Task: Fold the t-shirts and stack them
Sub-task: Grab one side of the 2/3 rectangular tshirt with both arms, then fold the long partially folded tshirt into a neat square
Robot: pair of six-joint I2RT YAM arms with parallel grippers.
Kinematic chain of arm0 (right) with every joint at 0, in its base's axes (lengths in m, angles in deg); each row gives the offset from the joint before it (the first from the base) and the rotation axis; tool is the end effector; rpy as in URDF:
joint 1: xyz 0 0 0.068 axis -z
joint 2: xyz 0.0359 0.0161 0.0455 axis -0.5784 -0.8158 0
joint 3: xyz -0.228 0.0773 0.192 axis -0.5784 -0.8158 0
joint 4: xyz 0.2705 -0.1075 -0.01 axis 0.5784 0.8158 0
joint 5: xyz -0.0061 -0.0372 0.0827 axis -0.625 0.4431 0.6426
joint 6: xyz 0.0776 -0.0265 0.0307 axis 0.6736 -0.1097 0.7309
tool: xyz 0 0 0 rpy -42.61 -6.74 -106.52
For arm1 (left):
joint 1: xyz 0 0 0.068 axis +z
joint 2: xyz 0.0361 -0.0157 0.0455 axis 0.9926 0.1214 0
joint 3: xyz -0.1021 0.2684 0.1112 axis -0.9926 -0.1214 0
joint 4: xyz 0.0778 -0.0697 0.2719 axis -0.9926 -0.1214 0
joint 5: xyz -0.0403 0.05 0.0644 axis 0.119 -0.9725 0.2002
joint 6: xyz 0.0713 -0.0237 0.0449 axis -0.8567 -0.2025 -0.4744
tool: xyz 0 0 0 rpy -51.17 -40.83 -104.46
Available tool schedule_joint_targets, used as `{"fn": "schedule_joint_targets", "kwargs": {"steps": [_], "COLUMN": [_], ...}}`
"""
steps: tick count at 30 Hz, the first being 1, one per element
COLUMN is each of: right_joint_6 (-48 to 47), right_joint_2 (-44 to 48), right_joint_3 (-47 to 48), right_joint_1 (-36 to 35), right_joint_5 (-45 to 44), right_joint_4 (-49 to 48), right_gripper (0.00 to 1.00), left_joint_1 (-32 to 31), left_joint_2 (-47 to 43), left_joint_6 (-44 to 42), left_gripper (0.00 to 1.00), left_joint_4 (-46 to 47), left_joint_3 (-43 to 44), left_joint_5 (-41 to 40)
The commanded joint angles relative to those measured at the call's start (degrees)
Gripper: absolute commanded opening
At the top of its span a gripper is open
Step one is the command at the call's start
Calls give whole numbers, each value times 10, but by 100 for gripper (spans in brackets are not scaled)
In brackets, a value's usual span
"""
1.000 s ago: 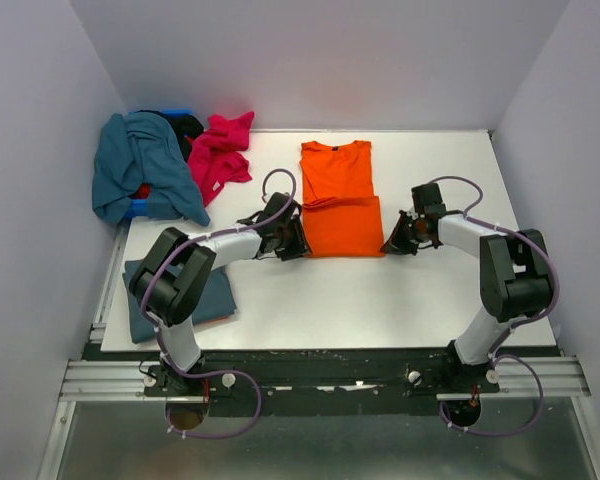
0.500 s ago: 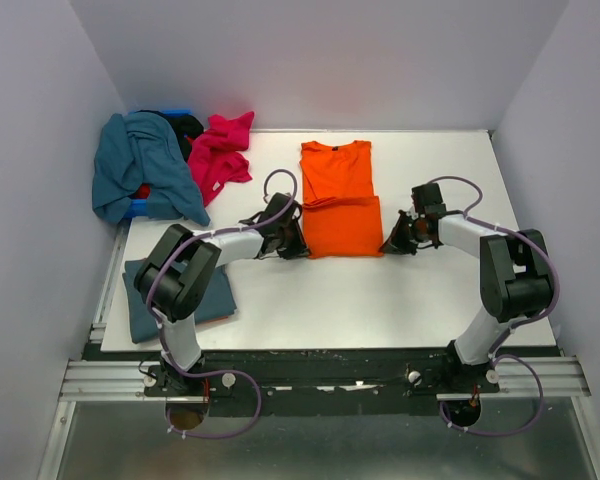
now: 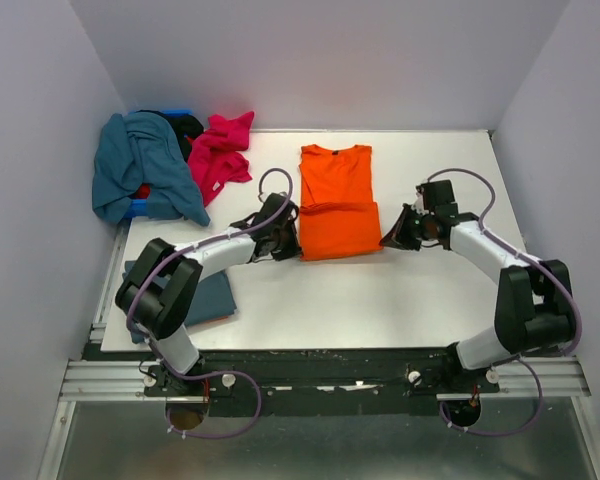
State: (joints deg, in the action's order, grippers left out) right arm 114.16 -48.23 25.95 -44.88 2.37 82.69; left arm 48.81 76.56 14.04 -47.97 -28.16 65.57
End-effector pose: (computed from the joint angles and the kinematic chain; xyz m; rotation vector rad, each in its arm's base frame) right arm 0.3426 0.0842 0.1766 0.4101 2.5769 0.7279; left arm 0.3284 -0.2307 0.1475 -0.2953 2.5841 -0.6853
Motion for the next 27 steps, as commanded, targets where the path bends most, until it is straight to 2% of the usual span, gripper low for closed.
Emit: {"fn": "schedule_joint_targets", "kwargs": {"steps": [1,8,13,18,22,27], "right_joint_6": [-16,-26,-41,-33,-29,-20], "right_joint_2": [56,178,244,293,261,154], "right_joint_3": [-12,-80,-73,-59,-14,72], "right_joint_1": [-1,-1,-1,-1,0,1], "right_joint_5": [27,52,45,23,-8,-16], "right_joint_4": [46,76,146,165,167,145], "right_gripper": [1,1,1,1,1,1], "left_joint_1": [-2,-22,-38,-41,-19,27], "left_joint_2": [-61,-159,-210,-257,-229,-148], "left_joint_6": [-29,-18,-27,-31,-58,-79], "left_gripper": [0,0,0,0,0,0], "left_joint_4": [-65,-80,-138,-182,-200,-191], "left_joint_3": [6,-46,-31,-8,48,136], "left_joint_5": [-16,-9,-14,-25,-35,-17]}}
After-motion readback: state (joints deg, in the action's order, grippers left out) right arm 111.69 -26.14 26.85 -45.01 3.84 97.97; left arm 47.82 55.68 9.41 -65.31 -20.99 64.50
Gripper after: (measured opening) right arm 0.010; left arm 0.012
